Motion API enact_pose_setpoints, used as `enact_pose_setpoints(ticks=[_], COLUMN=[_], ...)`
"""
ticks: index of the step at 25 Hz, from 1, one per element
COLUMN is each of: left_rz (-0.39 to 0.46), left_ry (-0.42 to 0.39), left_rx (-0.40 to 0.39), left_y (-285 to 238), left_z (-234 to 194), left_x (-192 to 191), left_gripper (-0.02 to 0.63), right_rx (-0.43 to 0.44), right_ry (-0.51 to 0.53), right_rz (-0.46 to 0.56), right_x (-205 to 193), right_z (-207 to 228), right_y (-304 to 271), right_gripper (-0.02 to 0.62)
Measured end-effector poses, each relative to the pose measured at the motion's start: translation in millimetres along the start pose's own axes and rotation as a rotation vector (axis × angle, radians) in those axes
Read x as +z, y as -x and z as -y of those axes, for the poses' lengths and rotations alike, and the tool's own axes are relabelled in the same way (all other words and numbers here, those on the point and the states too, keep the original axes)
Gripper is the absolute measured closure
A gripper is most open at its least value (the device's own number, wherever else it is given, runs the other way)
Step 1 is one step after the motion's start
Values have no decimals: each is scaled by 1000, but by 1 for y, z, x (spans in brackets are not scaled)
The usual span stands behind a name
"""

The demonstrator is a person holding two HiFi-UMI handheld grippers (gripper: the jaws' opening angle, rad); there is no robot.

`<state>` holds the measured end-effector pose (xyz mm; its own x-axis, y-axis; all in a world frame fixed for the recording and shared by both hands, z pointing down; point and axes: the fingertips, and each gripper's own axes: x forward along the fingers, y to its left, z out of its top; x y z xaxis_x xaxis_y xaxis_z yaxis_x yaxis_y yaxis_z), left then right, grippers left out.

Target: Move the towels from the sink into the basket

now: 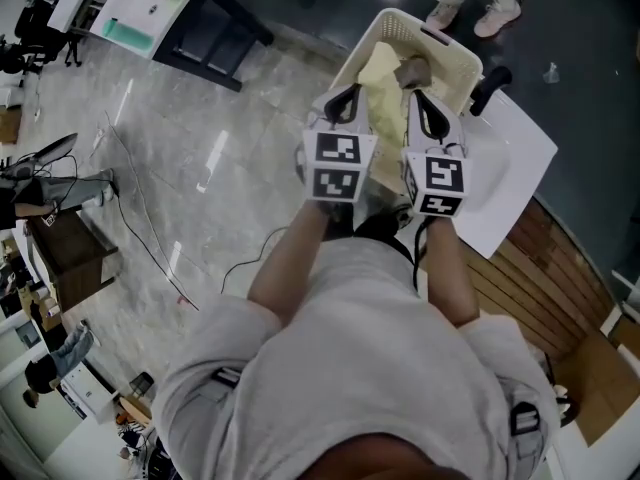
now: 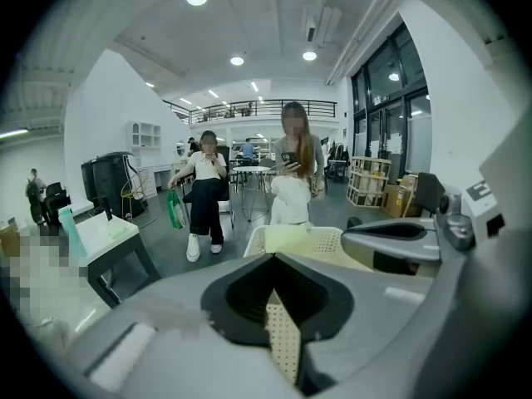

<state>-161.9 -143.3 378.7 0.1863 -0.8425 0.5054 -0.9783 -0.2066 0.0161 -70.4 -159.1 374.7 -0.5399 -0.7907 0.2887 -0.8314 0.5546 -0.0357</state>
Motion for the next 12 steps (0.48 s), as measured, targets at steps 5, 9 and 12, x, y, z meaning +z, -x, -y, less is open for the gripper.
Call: enact_pose_setpoints(ticks=[5,9,12], left_rz=[-7,-20,-27], left_ry=[5,4,0], left_rx=[14,-4,-28], left_y=[1,-2,-6], left_z=[-12,-10,-3], left_x=[-5,-8,-11], left_gripper=[583,583,583], right_rx=[7,6,2], right_ry=[-3,-3,-4], right_rz=[-5,-7,-9], right_x=[-2,-2,-2], right_z=[-7,-9,-10], right_y=[-5,-9,-10], right_gripper=[589,589,589])
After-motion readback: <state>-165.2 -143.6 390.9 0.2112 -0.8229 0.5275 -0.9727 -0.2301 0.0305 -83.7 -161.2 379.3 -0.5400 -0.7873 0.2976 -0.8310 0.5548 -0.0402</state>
